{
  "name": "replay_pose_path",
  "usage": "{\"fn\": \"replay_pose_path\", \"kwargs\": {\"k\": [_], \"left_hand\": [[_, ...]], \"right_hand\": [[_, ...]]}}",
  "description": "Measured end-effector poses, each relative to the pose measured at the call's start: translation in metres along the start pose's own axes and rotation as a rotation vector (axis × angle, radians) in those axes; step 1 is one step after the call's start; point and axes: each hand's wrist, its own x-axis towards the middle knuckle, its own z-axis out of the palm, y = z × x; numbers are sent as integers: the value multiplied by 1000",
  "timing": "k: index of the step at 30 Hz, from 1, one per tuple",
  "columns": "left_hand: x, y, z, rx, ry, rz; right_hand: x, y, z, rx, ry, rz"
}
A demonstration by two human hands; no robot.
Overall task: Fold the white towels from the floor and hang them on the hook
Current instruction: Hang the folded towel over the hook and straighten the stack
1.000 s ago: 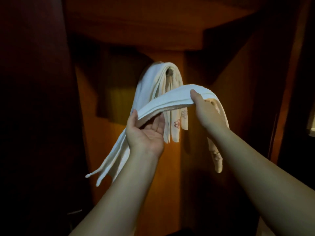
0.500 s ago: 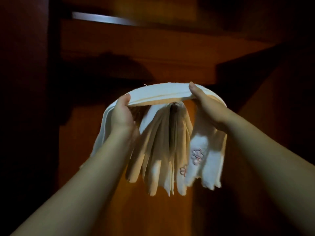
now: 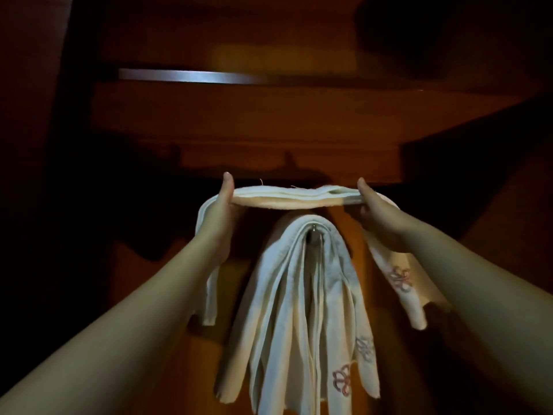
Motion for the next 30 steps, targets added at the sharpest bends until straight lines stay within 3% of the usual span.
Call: {"fn": "replay_pose_path", "kwargs": {"k": [2, 8, 13, 16, 21, 30], "left_hand": [[14, -8, -1, 98, -66, 12], [55, -17, 1, 124, -66, -12], [90, -20, 5, -87, 33, -108], [91, -29, -4, -76, 46, -169], [90, -58, -11, 35, -38, -269], [83, -82, 8, 100, -118, -226]], "right_hand": [[20, 7, 0, 9, 7, 24], [63, 20, 2, 48, 59, 23], [88, 27, 8, -71, 21, 85], [99, 33, 11, -83, 11, 84], [106, 47, 13, -75, -16, 85], [94, 73, 9, -123, -94, 101]]}}
